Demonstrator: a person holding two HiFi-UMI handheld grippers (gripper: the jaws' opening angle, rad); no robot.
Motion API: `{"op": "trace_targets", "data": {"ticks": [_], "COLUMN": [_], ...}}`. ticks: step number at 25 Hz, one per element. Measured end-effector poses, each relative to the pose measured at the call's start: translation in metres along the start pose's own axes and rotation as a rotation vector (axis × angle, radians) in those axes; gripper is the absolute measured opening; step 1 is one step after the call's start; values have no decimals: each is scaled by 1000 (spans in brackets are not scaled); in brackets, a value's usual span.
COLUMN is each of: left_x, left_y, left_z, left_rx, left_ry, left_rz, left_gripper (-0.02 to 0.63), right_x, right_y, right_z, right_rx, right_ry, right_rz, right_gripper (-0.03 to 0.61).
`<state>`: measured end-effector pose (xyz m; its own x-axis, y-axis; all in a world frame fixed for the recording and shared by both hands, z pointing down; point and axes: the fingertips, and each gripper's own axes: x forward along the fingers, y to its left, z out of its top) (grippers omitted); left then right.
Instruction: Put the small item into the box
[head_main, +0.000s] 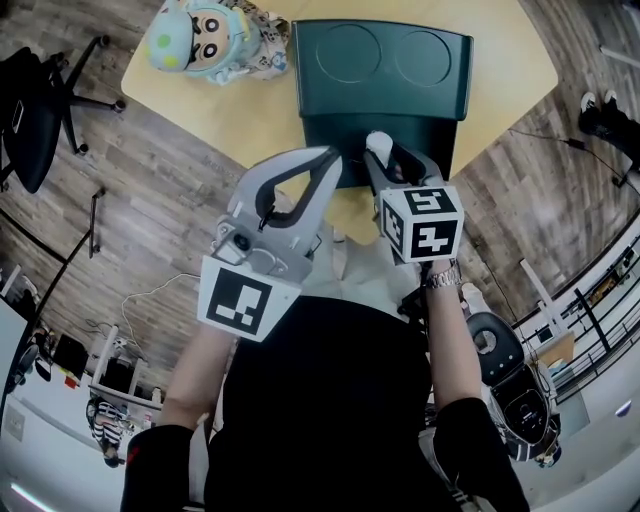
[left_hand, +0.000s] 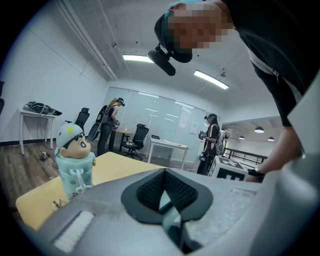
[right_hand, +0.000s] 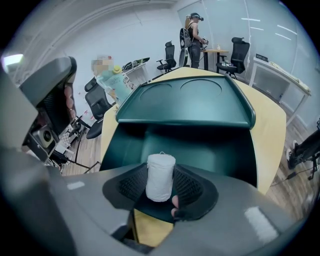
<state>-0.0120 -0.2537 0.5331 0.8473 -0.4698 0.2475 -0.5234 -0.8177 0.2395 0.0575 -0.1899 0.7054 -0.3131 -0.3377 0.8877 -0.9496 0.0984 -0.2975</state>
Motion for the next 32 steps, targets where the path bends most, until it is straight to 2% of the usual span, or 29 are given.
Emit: {"op": "trace_targets", "data": {"ticks": [6, 18, 24, 29, 32], "left_x": [-4, -8, -14, -17, -20], "left_y": [2, 0, 0, -5, -12], "left_z": [-2, -1, -1, 1, 6], "left_rx": [-2, -1, 11, 21, 33], "left_ry": [-1, -4, -6, -17, -27], "left_rz": [4, 6, 9, 14, 9], "left_gripper": [2, 2, 2, 2, 2], "right_x": [3, -1, -6, -18, -26], "right_y": [0, 1, 0, -3, -1], "right_z": [2, 5, 10, 17, 17], "right_rx": [1, 63, 67, 71, 81], "right_ry": [11, -14, -43, -96, -118], "right_rz": [-23, 25, 17, -11, -8], "right_gripper": [172, 212, 210, 151, 95]}}
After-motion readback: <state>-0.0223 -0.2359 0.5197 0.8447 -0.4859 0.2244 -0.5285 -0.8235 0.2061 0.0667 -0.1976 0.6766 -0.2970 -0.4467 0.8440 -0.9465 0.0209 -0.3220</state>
